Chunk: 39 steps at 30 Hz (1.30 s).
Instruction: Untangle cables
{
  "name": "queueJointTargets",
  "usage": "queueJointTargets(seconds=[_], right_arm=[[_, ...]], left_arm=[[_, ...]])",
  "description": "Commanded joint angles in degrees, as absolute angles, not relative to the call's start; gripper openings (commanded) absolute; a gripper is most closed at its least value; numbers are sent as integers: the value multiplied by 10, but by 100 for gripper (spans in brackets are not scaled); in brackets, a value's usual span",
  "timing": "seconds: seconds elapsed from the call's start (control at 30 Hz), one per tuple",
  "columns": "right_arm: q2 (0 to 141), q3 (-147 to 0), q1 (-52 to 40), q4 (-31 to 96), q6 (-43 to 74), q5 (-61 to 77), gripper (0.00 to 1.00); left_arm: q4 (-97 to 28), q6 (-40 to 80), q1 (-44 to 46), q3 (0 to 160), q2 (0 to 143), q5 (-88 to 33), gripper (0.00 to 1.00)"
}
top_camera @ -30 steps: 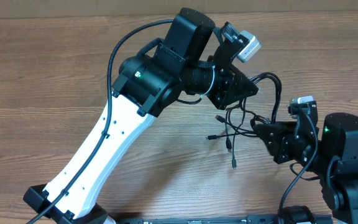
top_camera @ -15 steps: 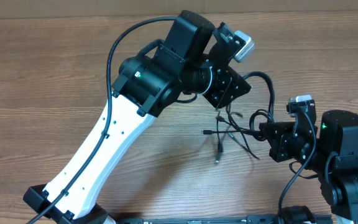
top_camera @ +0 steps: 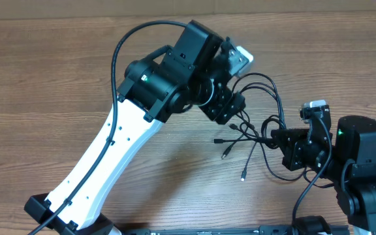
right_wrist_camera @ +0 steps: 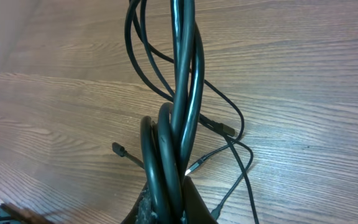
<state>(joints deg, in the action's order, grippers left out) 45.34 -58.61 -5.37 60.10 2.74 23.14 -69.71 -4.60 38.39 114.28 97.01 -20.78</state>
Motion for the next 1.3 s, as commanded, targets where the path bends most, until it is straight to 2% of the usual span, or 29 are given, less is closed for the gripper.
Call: queueJointTargets(seconds=[0.0, 0.1, 0.3, 0.87, 0.93, 1.07, 1.27], right_arm=[[451, -593, -55, 601, 25, 252, 4], [451, -593, -55, 602, 26, 272, 4], [451, -593, -55, 607, 29, 276, 4], [451, -593, -55, 602, 29, 349, 4], [451, -593, -55, 601, 29, 349, 4], [451, -593, -55, 601, 29, 349, 4], [451, -593, -55, 590, 29, 368, 4]], left_arm=[[-720, -156, 383, 1152, 959, -305, 71], [-739, -216, 383, 1152, 959, -344, 73], [-780, -303, 383, 1152, 959, -345, 69], [-825, -350, 383, 1152, 959, -364, 70], [-836, -387, 383, 1152, 959, -382, 70], [-835, -389, 383, 1152, 959, -384, 73], [-834, -418, 383, 1152, 959, -394, 69]])
